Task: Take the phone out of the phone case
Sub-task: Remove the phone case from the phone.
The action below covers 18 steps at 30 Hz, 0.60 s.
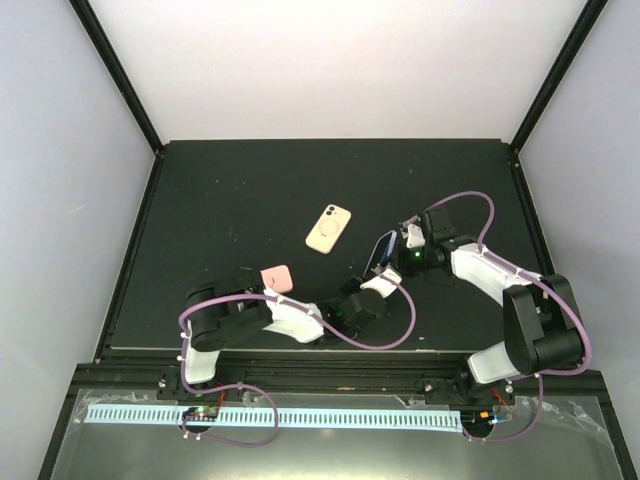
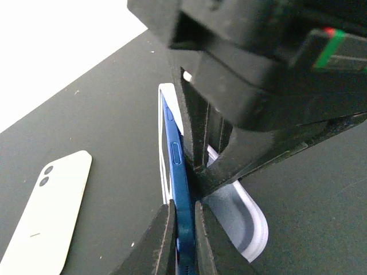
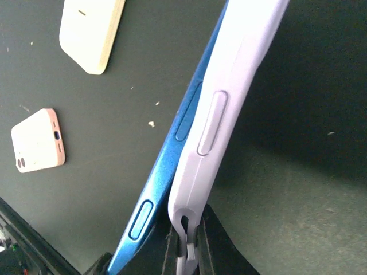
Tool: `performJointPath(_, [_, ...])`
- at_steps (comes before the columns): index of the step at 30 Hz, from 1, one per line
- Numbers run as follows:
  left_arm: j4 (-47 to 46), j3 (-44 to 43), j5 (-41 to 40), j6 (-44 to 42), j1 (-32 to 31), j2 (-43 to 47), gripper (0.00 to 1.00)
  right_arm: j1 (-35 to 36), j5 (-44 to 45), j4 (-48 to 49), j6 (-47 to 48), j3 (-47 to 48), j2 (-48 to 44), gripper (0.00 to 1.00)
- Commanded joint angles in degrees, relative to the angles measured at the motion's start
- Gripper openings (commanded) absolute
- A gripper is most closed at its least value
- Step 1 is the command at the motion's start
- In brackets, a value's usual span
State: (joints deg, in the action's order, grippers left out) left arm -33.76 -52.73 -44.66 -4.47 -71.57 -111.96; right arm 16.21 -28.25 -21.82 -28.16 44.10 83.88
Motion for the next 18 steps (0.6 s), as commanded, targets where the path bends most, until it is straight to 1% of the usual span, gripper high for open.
performJointPath(1, [-6.29, 5.89, -5.43, 0.42, 0.97, 6.91, 0.02, -2.14, 16.48, -0.14, 6.75, 2.01, 1.09, 0.01])
performJointPath(6, [-9.28, 9.44, -5.79, 1.66, 1.42, 10.06, 0.02, -2.12, 19.75, 0.57, 8.29, 2.22, 0.22, 0.01])
performJointPath(12, [-11.75, 13.03, -6.40, 4.09, 2.18, 13.22, 0.02, -2.14, 23.15, 1.00, 11.30, 1.98, -3.87, 0.01])
performJointPath(16, [-13.97, 15.17, -6.47, 4.62, 2.31, 14.92, 0.02, -2.14, 28.21, -0.62, 13.70, 3.69, -5.24, 0.01])
performJointPath(18, [-13.70, 15.49, -7.81, 5.26, 2.31, 15.61, 0.02, -2.14, 30.83, -1.08, 14.43, 3.98, -5.72, 0.01])
